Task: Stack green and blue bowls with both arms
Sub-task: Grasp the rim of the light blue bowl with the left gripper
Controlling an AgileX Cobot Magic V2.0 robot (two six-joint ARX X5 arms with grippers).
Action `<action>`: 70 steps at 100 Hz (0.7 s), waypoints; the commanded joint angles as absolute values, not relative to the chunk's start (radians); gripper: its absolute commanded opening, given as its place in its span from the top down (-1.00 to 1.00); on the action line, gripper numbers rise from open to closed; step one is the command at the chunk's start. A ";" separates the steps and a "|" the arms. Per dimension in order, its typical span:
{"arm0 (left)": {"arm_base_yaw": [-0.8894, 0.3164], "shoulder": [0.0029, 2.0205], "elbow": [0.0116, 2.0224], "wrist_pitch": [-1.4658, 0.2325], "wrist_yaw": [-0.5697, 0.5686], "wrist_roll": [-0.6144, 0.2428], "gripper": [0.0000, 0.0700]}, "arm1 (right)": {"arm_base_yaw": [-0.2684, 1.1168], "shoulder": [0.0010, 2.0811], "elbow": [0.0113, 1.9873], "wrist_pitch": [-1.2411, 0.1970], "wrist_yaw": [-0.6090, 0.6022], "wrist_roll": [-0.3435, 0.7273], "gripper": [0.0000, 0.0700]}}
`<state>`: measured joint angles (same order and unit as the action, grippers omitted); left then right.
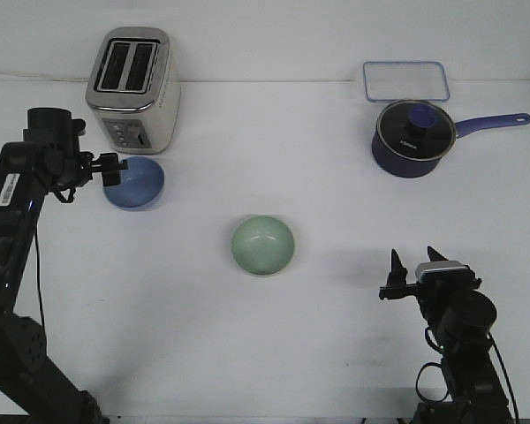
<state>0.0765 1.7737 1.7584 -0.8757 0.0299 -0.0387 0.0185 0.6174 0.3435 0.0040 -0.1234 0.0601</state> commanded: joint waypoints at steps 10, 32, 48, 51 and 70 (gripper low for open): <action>0.098 1.901 1.821 -0.874 0.082 0.005 -0.22 | 0.019 0.622 0.344 0.015 -0.123 0.072 -0.40; 0.106 2.015 1.823 -0.815 0.086 0.008 -0.22 | 0.019 0.622 0.344 0.015 -0.123 0.072 -0.40; 0.106 2.073 1.823 -0.795 0.086 0.008 -0.21 | 0.019 0.622 0.344 0.015 -0.123 0.072 -0.40; 0.106 2.082 1.823 -0.792 0.086 0.008 -0.21 | 0.019 0.622 0.344 0.015 -0.123 0.072 -0.40; 0.107 2.109 1.823 -0.783 0.077 0.008 -0.07 | 0.019 0.622 0.344 0.015 -0.123 0.072 -0.40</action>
<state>0.1028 2.0819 1.7969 -0.7883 0.0814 -0.0086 0.0185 0.6174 0.3435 0.0044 -0.1234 0.0601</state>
